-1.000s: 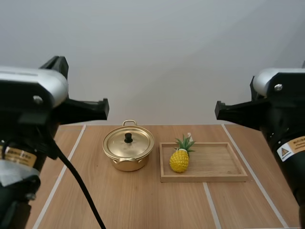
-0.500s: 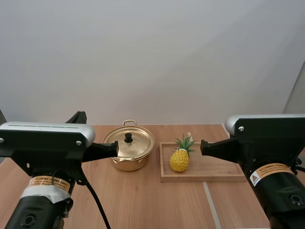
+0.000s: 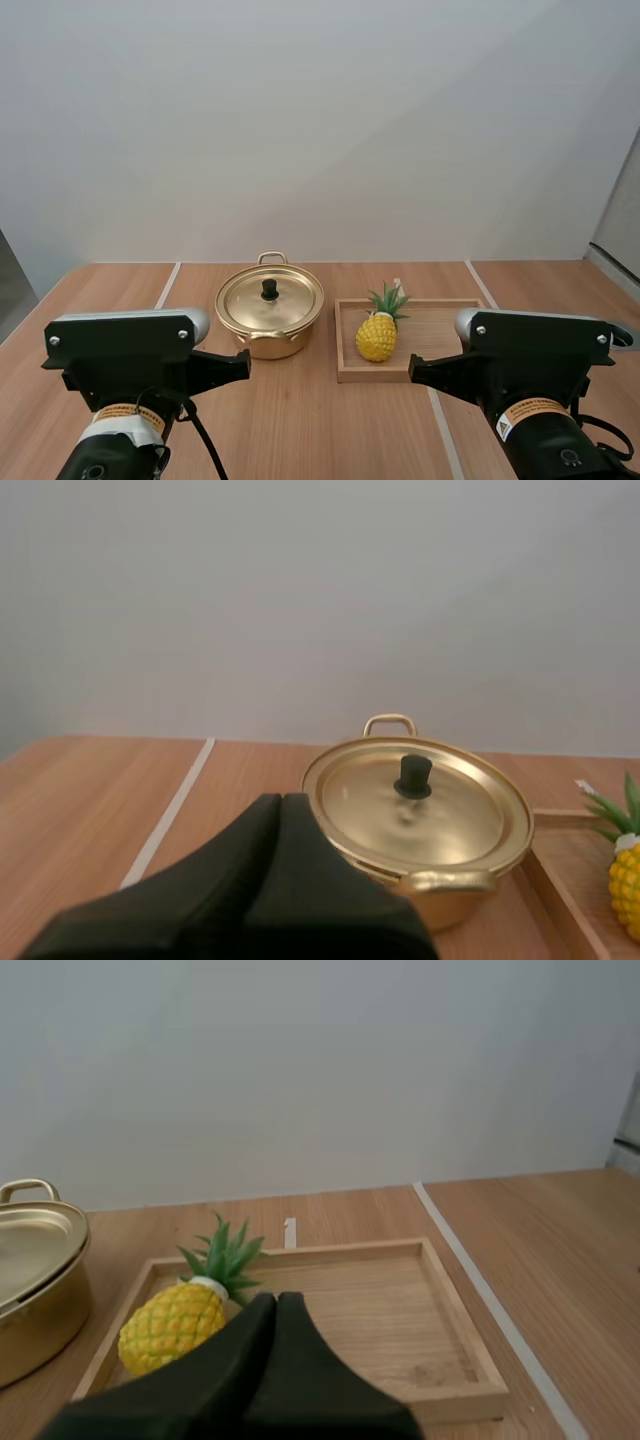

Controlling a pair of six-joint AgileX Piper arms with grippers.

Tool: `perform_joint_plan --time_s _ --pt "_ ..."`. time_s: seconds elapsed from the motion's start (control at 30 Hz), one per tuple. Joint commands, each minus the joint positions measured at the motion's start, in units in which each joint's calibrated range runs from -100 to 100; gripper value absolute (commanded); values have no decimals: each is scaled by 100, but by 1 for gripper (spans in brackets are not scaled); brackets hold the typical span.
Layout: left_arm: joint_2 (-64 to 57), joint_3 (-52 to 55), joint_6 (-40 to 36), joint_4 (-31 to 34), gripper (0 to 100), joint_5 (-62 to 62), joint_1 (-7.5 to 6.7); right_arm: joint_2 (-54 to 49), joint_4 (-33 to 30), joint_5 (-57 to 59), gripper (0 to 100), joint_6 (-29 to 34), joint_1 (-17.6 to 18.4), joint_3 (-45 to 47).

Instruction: Open the pot, put the grape inside, and close it

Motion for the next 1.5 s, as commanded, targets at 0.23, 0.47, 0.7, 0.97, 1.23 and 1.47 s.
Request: perform_joint_plan --time_s 0.23,0.47,0.7,0.97,1.23,1.47 --pt "-31 13 -99 -136 0 886 10 -37 -21 814 0 78 -16 22" --pt "-31 13 -80 -121 0 886 10 -37 -21 852 0 71 -15 22" --pt "-31 13 -70 -120 0 850 10 -37 -21 862 0 55 -15 22" --pt "-31 13 -70 -120 0 850 10 -37 -21 862 0 55 -15 22" --pt "-31 13 -70 -120 0 850 10 -37 -21 862 0 -83 -15 22" --pt "-31 13 -70 -120 0 850 10 -37 1101 758 0 -1255 -15 22"
